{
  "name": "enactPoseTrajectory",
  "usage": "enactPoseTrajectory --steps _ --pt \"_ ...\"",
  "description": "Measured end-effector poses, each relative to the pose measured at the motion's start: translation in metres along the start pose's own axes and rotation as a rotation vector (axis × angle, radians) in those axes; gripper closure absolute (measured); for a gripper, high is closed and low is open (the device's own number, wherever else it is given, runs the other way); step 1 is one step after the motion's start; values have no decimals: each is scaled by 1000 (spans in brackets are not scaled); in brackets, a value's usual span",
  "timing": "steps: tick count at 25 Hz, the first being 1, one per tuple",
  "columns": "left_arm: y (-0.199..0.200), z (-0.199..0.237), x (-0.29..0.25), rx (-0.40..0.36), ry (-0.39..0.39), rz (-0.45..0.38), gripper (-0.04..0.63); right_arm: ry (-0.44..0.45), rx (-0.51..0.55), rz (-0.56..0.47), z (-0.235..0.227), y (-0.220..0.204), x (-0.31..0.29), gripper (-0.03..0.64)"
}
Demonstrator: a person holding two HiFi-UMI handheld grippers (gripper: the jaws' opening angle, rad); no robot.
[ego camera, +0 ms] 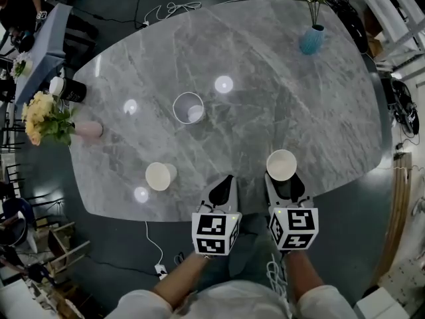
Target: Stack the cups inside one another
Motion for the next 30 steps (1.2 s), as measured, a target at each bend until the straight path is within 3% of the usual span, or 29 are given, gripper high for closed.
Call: enactPoseTrajectory --steps 15,30 --pt "18 0 22 -16 24 -48 598 51 55 -25 20 27 14 397" --pt "58 44 72 142 191 -178 598 243 184 -75 87 103 -2 397"
Point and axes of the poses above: the fingertips, and each gripper's own axes: x backward along the fingers, z to its left, y out of its top, the point moved 7 cm from there along x, backward along the fingers, and after that the axes turned 4 degrees about -x, right-handed, at the moved point
